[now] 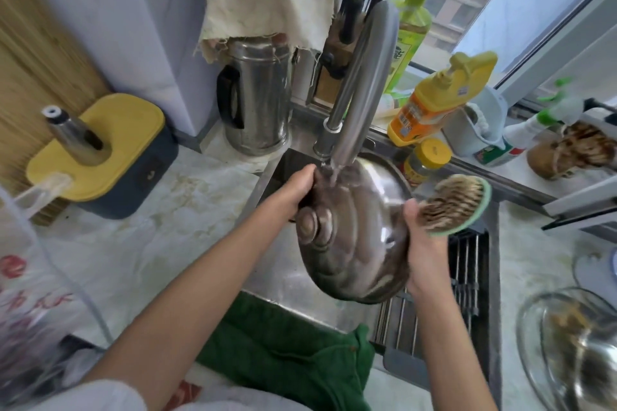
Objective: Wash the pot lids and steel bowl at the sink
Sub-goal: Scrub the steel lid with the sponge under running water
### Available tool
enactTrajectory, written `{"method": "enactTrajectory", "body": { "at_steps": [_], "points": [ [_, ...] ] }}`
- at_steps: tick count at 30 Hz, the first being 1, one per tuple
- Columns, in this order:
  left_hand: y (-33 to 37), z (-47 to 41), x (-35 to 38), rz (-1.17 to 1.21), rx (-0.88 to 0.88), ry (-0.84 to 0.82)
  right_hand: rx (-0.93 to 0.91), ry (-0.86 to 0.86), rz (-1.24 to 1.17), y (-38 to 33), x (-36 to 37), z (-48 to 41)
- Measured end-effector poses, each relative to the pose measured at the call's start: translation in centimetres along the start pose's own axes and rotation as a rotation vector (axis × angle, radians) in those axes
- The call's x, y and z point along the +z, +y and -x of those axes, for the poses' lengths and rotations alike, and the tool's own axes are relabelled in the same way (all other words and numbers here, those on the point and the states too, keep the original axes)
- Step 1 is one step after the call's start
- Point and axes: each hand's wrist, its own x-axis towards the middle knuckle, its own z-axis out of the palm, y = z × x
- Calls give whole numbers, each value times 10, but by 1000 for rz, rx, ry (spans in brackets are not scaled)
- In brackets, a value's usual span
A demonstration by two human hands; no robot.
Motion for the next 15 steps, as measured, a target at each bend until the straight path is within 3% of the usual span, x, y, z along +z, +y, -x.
{"method": "enactTrajectory", "body": {
  "at_steps": [3, 5, 7, 10, 15],
  "points": [
    [-12, 8, 0, 92, 104, -24, 128, 142, -285, -8, -16, -19],
    [-29, 16, 4, 112, 269, 76, 184, 223, -349, -4, -20, -29],
    [-45, 31, 16, -42, 446, 173, 264, 304, -407, 3, -19, -35],
    [-53, 45, 27, -136, 537, 199, 368, 355, -498, 13, -14, -33],
    [-24, 0, -5, 224, 118, 147, 386, 309, -604, 21, -4, -20]
  ]
}}
